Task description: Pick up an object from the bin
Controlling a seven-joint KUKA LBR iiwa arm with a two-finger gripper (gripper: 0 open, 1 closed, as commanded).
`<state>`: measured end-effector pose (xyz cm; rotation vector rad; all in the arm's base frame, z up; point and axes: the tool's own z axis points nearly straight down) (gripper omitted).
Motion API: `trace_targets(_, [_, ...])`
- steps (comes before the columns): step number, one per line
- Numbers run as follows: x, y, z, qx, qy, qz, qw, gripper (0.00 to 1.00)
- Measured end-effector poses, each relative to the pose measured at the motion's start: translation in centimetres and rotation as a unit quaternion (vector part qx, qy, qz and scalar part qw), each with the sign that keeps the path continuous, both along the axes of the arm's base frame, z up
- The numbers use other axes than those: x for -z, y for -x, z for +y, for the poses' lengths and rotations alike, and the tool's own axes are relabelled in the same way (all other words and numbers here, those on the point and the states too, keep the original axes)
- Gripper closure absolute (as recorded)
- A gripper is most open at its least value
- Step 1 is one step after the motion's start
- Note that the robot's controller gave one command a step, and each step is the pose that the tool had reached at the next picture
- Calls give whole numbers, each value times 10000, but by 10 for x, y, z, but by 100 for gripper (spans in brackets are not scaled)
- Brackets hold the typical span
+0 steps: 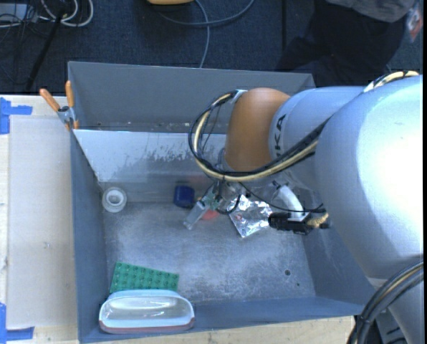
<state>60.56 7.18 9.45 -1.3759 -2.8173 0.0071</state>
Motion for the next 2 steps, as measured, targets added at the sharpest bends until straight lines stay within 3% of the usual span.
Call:
trace_targets(1, [-4, -2, 2, -14, -14, -26, 10000, 100])
trace_targets(2, [-141, 0, 3, 13, -10, -75, 10000, 100])
